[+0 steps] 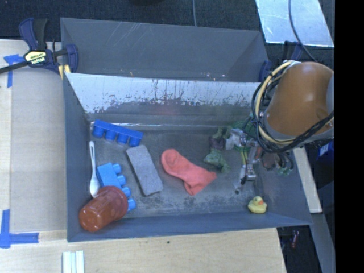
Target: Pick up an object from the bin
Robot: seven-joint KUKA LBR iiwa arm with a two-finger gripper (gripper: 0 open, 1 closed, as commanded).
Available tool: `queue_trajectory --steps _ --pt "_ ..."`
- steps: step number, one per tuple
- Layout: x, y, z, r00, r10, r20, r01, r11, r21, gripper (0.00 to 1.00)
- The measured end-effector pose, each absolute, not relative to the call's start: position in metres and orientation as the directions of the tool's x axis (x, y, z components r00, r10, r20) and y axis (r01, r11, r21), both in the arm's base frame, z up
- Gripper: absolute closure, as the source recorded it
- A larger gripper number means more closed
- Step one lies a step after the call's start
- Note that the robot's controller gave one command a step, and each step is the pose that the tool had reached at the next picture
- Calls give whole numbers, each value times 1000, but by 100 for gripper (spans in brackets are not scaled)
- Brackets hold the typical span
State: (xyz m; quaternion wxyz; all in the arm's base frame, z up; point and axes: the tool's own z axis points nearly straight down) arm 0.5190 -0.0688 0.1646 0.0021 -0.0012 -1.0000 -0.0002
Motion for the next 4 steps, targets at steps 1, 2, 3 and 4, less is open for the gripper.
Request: queue_trajectory --steps 1,2,3,4 --pt "521 -69 168 -1000 0 -3 0 1000 -1 0" --pt "534 -44 133 -995 -97 -7 -97 995 -2 0" --pt "532 2 70 -985 -170 -6 -170 985 -2 0" --pt "540 -5 72 -976 217 -18 217 976 1 100"
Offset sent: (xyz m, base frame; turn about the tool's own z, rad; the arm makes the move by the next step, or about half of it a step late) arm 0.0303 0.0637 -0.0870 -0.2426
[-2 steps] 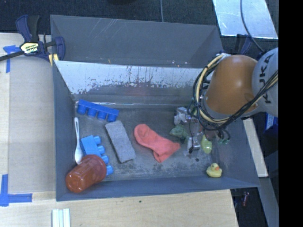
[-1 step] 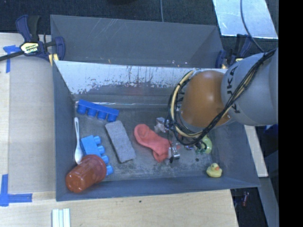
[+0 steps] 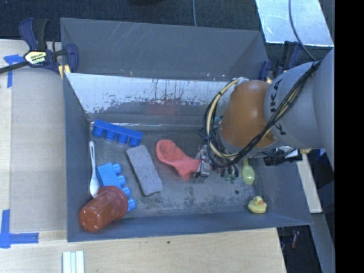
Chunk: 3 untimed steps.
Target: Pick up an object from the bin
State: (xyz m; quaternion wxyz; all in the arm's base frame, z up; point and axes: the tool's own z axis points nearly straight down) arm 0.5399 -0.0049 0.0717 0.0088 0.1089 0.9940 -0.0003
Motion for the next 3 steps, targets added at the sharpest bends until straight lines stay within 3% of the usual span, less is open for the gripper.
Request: queue_trajectory --steps 1,2,3 --pt "540 -5 72 -976 216 -17 216 976 1 100" --pt "536 -8 121 -983 186 -9 186 983 -1 100" --pt "533 -11 197 -989 151 -14 151 989 -1 100"
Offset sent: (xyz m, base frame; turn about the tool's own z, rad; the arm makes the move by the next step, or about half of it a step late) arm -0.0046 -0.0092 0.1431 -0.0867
